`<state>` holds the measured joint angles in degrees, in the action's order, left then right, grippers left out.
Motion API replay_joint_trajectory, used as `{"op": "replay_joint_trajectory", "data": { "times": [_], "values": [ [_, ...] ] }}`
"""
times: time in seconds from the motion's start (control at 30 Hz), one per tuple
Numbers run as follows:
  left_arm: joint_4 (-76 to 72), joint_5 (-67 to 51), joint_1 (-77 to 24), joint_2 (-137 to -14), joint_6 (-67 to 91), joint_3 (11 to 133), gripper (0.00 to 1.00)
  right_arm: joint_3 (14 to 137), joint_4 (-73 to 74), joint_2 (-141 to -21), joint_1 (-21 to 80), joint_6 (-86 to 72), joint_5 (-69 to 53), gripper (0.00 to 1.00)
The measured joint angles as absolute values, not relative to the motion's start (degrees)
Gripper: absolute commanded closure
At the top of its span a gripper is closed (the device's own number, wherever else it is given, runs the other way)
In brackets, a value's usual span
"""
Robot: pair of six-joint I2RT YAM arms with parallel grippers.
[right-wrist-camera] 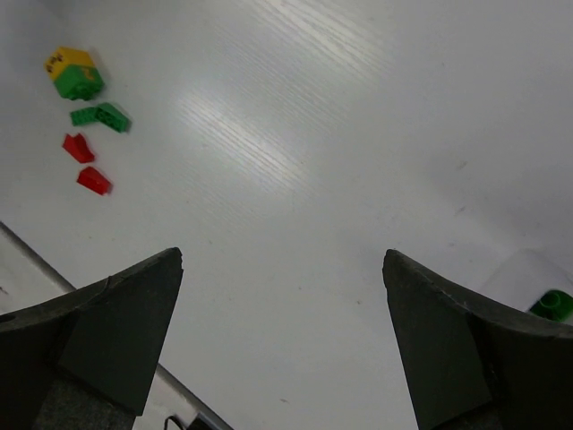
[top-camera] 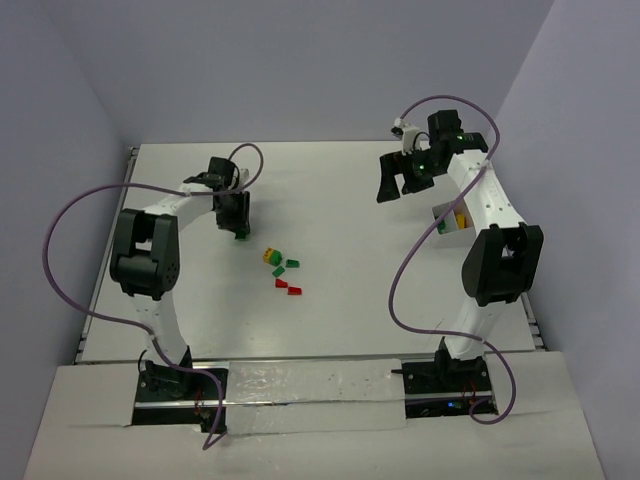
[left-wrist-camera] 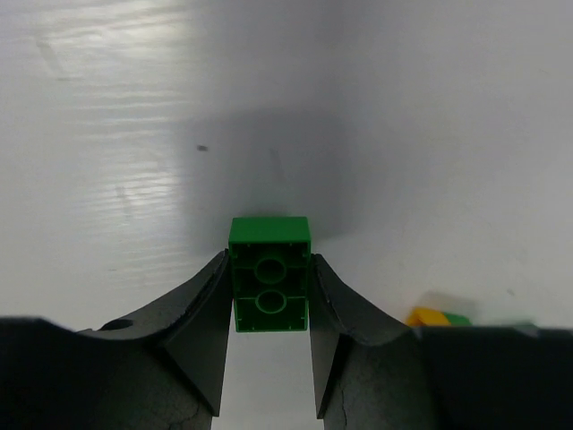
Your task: Sort the legos into containers by color
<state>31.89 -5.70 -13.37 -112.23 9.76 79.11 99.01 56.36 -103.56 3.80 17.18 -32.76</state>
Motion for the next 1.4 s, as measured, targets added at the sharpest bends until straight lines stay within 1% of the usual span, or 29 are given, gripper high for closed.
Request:
{"op": "replay_joint_trajectory", "data": {
  "times": [0.1,0.23,0.33,0.4,0.5,0.6,0.8,1.0,1.17,1.4],
  "values": [
    [31.7,-14.3,-13.4,-109.6,9.8,78.2,1.00,98.2,53.9,-103.4,4.6,14.8,-37.8,0.00],
    [30.1,-26.5,-13.4,-100.6,13.3,76.0,1.00,93.7,47.0,-101.5,7.7,10.3,-44.3,0.00],
    [24.3,-33.4,-13.0,-93.4,20.8,74.7,1.00,90.0,41.1,-98.5,11.4,5.8,-44.9,0.00],
    [20.0,-36.0,-12.3,-89.2,26.7,73.2,1.00,89.7,37.5,-97.1,14.2,3.5,-43.6,0.00],
    [16.1,-36.2,-11.8,-85.8,35.0,72.9,1.00,90.6,32.6,-96.1,18.3,0.0,-41.3,0.00],
    [13.9,-35.2,-11.8,-85.2,41.7,72.9,1.00,91.4,28.2,-96.0,21.8,-3.0,-39.4,0.00],
    [10.9,-34.0,-12.0,-85.2,54.1,71.4,1.00,94.2,24.4,-96.1,29.1,-6.5,-30.0,0.00],
    [8.8,-33.3,-13.2,-85.2,59.8,71.3,1.00,99.5,22.3,-97.6,35.6,-8.5,-24.5,0.00],
    [7.3,-33.6,-13.6,-85.3,62.7,71.3,1.00,100.7,21.7,-99.1,36.6,-9.7,-22.6,0.01],
    [2.9,-36.2,-13.6,-85.4,67.5,70.7,1.00,100.7,21.6,-101.2,37.2,-9.4,-19.1,0.12]
  ]
}}
